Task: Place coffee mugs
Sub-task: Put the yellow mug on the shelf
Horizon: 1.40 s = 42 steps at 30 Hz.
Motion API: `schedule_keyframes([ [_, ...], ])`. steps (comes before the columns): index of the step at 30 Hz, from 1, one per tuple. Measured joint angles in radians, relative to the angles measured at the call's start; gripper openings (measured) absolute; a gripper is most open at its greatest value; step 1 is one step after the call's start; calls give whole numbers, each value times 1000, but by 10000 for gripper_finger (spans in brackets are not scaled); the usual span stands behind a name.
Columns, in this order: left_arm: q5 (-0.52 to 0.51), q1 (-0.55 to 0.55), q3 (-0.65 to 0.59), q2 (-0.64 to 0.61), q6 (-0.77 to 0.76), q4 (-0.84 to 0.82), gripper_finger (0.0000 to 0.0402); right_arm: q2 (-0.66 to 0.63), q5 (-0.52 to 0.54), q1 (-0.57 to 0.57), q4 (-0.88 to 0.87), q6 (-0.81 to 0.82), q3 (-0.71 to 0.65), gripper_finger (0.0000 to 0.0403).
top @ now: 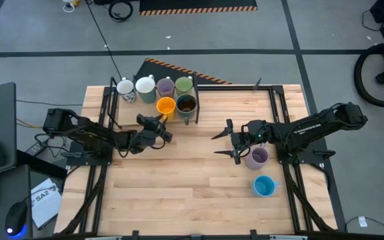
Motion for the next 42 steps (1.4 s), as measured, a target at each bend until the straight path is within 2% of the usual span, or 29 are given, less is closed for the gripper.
schedule_keyframes([
  [9,15,0,0,0,6,3,136,0,0,0,0,0,0,274],
  [19,30,0,0,0,11,5,179,0,0,0,0,-2,0,274],
  [22,43,-11,0,0,33,7,180,0,0,0,-1,-2,0,274],
  [42,-36,-101,0,0,137,40,174,0,0,0,-13,1,0,274],
])
